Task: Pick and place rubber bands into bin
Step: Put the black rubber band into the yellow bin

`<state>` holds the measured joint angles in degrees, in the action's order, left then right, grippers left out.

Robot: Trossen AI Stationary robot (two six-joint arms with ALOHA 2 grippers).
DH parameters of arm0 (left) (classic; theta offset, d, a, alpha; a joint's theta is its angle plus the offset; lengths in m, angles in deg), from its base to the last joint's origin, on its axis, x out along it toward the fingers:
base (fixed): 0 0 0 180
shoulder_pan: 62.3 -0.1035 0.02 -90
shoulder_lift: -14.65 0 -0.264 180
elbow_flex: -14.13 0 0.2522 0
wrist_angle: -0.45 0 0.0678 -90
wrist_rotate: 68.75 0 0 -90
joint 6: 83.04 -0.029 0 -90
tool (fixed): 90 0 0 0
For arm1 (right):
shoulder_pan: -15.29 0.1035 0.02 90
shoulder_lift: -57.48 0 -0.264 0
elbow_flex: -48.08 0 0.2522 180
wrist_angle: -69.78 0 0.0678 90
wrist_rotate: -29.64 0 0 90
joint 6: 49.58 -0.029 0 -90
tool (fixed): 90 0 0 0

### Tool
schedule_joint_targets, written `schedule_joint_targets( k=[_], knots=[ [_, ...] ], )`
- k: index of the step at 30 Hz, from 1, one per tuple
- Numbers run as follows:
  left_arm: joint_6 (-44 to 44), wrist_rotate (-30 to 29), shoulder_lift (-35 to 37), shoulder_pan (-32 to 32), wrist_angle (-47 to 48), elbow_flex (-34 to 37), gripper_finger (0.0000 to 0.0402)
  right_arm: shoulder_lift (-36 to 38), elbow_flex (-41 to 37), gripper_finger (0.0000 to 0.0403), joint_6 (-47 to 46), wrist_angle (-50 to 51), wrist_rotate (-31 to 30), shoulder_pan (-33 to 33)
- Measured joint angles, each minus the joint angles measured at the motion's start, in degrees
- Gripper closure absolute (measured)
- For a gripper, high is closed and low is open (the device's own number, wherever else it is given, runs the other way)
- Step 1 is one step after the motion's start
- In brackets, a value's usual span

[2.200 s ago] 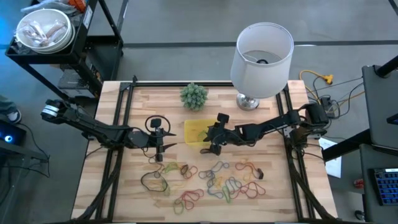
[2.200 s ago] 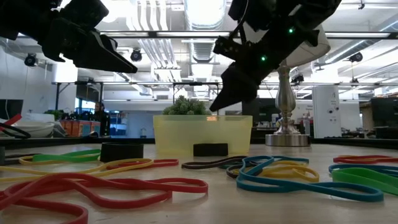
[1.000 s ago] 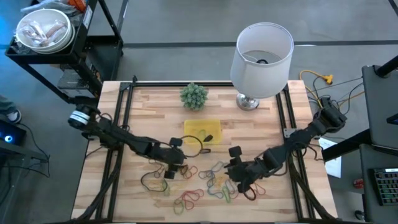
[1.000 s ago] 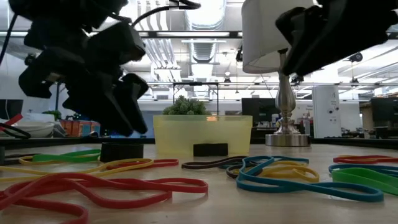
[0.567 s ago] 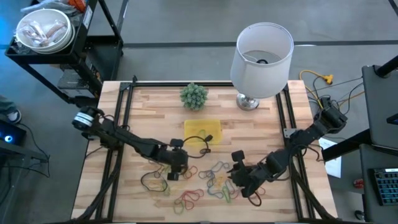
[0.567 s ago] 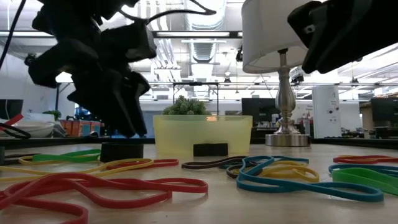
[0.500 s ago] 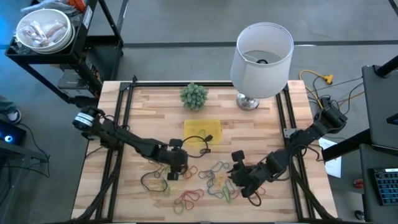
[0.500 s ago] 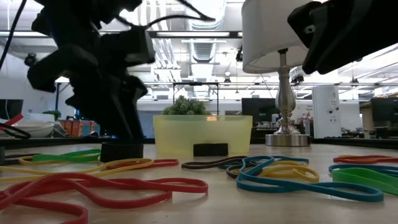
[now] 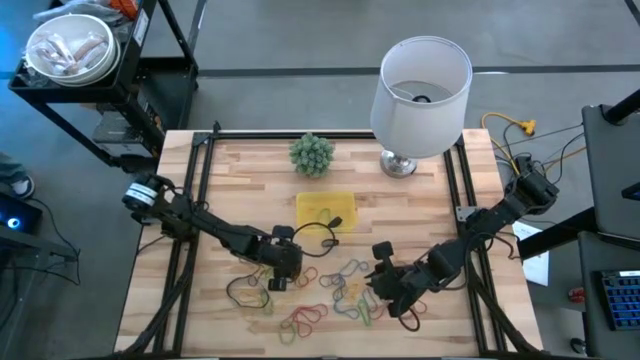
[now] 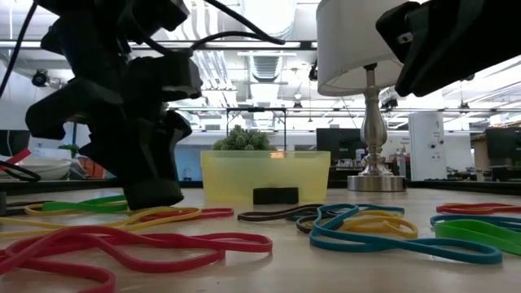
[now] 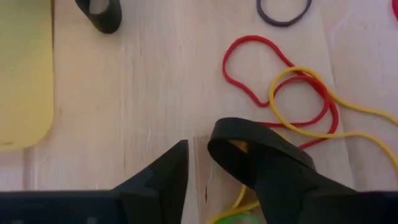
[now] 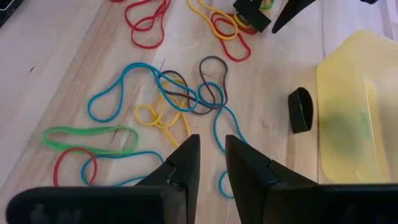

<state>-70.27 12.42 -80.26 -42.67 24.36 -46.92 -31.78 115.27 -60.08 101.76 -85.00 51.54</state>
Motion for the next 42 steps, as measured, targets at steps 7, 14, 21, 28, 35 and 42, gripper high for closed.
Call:
schedule_joint_targets(
  k=[7,14,21,28,35,42],
  knots=[
    [-3.4,1.9,0.1,0.0,-0.1,0.0,0.0384,0.0,0.0,0.0343,0.0,0.0,0.0,0.0],
    [-5.5,1.8,0.9,0.8,0.0,-0.5,0.0400,0.0,0.0,0.0343,0.0,0.1,0.0,0.0],
    [-12.0,-4.0,4.4,1.4,-0.5,-2.6,0.0401,0.0,0.0,0.0346,0.0,0.5,0.0,0.0],
    [-17.3,-17.1,6.7,0.7,-1.1,-4.0,0.0401,-0.1,-0.1,0.0346,0.0,0.9,0.0,0.0],
    [-25.5,-26.9,7.4,-1.9,-9.5,-4.0,0.0401,-0.1,-0.2,0.0346,0.0,0.9,-0.1,0.0],
    [-27.3,-26.9,7.4,-8.2,-13.3,-4.0,0.0401,-0.1,-0.2,0.0346,0.0,0.9,-1.1,0.0]
  ],
)
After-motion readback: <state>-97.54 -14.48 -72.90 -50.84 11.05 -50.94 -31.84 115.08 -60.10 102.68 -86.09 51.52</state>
